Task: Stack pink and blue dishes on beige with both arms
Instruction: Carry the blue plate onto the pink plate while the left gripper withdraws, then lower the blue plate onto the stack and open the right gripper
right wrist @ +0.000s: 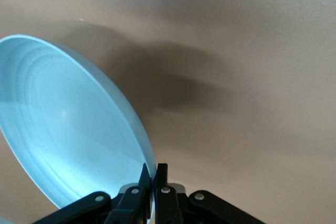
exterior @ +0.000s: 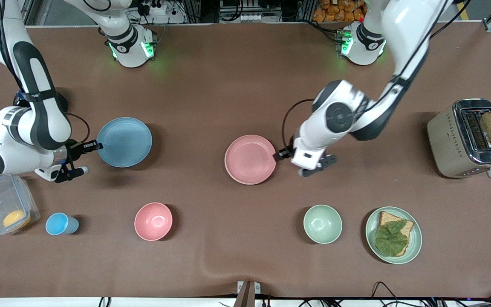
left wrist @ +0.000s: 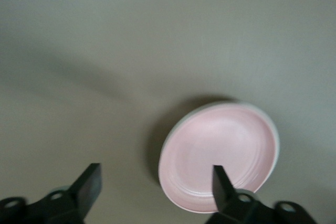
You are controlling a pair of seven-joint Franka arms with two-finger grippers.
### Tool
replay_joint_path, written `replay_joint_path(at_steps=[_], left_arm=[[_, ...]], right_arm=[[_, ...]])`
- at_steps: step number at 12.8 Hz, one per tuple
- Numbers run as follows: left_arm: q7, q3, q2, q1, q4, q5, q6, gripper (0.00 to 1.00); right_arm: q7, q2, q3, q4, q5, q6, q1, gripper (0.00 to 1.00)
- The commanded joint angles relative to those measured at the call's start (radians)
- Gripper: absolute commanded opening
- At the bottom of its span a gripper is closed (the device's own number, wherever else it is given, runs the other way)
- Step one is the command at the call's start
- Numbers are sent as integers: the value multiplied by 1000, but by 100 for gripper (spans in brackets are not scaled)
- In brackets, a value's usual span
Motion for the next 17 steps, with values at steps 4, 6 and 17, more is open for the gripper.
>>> replay_joint_path(at_steps=[4, 6, 17], left_arm=[[28, -2, -242, 148, 1, 0, -146, 100], [179, 1, -292, 167, 3, 32, -212, 100], [594, 19, -333, 296, 147, 98, -406, 100]], right_arm=[[240, 24, 1, 72, 140, -57, 152, 0], [361, 46, -1, 103, 193, -48, 239, 0], [541, 291, -1, 319, 497, 101, 540, 0]])
